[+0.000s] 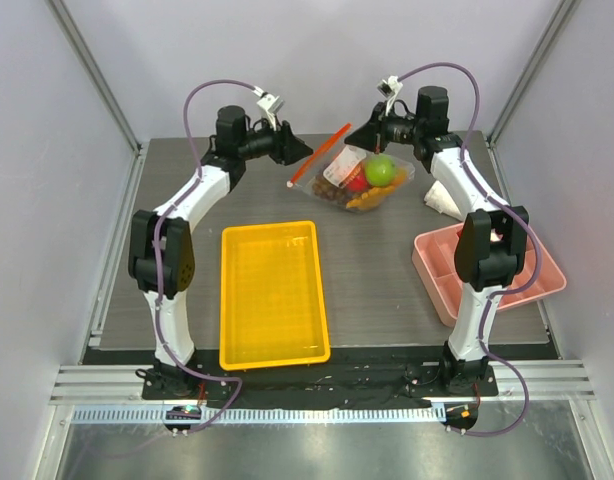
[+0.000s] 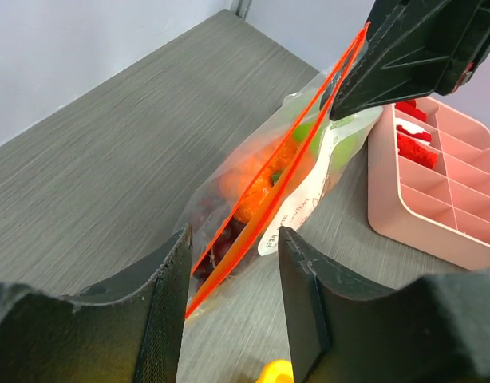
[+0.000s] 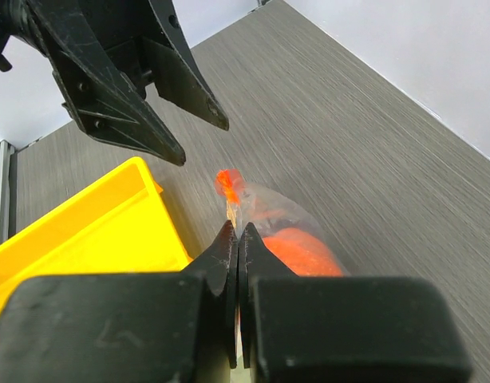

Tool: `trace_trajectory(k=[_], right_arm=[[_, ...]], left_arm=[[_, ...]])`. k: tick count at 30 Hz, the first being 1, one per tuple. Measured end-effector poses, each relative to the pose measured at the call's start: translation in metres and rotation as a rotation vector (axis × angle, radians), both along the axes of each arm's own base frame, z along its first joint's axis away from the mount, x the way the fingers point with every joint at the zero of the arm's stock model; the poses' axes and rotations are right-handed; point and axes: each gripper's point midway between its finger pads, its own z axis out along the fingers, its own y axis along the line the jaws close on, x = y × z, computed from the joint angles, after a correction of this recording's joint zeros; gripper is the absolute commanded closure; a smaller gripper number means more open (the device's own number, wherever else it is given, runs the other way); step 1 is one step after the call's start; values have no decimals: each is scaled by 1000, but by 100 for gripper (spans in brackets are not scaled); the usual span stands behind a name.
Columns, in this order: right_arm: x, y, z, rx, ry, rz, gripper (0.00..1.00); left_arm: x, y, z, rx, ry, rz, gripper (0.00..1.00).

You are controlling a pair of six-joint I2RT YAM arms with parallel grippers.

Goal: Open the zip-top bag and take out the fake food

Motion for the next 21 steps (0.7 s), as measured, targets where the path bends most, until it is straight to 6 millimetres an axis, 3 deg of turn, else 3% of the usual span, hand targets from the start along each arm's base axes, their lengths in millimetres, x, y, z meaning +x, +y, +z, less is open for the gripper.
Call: trace_trajectory(k=[3, 11, 15, 16, 17, 19, 20, 21], right_arm=[[-1, 1, 1, 0, 1, 2, 99], [-4, 2, 0, -4, 6, 16, 99], [-6, 3, -1, -6, 6, 27, 99], [-6, 4, -1, -6, 7, 31, 99], [-7, 5, -1, -6, 7, 33, 98], [-7, 6, 1, -6, 6, 34, 95], [-7, 6, 2, -7, 7, 31, 90], [-6, 7, 3, -10, 9, 23, 76]], left_arm=[[1, -6, -4, -5, -3, -18, 54], [16, -20, -49, 6, 76, -30, 54], [20, -29, -59, 6, 91, -49, 55], [20, -30, -60, 5, 92, -53, 59], [20, -33, -60, 3, 92, -62, 69], [19, -40, -57, -7, 94, -80, 100], [19, -44, -55, -16, 98, -88, 100], [18, -48, -53, -26, 101, -97, 100]])
